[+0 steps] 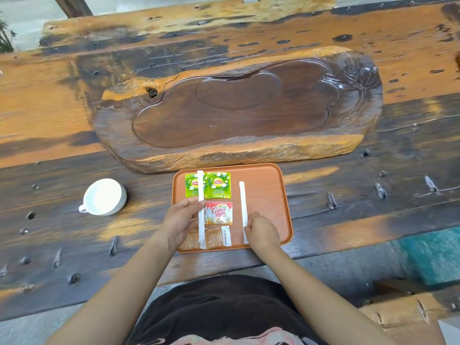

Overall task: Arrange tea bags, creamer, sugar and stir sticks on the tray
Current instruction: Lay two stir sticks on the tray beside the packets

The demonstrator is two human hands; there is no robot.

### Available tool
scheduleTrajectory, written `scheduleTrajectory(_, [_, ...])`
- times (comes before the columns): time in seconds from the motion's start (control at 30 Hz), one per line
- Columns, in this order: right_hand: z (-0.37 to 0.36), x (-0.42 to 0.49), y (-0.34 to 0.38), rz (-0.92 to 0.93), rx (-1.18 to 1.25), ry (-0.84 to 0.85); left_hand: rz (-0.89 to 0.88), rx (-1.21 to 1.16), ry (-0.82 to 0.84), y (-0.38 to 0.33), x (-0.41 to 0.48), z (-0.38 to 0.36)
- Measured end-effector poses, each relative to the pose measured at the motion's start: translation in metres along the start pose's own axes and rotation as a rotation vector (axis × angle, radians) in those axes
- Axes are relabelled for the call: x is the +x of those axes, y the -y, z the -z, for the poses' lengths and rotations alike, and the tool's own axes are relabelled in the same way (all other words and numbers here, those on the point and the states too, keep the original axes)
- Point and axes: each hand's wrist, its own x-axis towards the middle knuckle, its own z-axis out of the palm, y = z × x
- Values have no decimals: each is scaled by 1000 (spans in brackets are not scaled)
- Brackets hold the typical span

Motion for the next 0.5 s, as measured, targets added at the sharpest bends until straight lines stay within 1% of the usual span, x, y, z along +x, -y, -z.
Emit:
scheduleTrajectory(0.17, [1,0,3,-7,-1,15,-1,11,-8,1,2,-1])
scheduleTrajectory(0.27, [4,-1,4,-17,48,-6,13,-37,17,2,1,-5])
scheduleTrajectory(0.33, [9,-5,8,25,203,-19,26,-53,28,4,2,-11])
scheduleTrajectory(0.37, [11,-7,12,58,327,15,31,-63,44,5,3,-14])
scheduleTrajectory(0.43, [15,-14,25,100,593,142,38,-75,92,7,4,-24])
scheduleTrajectory(0.47, [16,-17,30,107,693,198,37,-66,110,8,4,-28])
scheduleTrajectory(0.5, [16,-18,33,112,747,218,32,-55,119,9,3,-33])
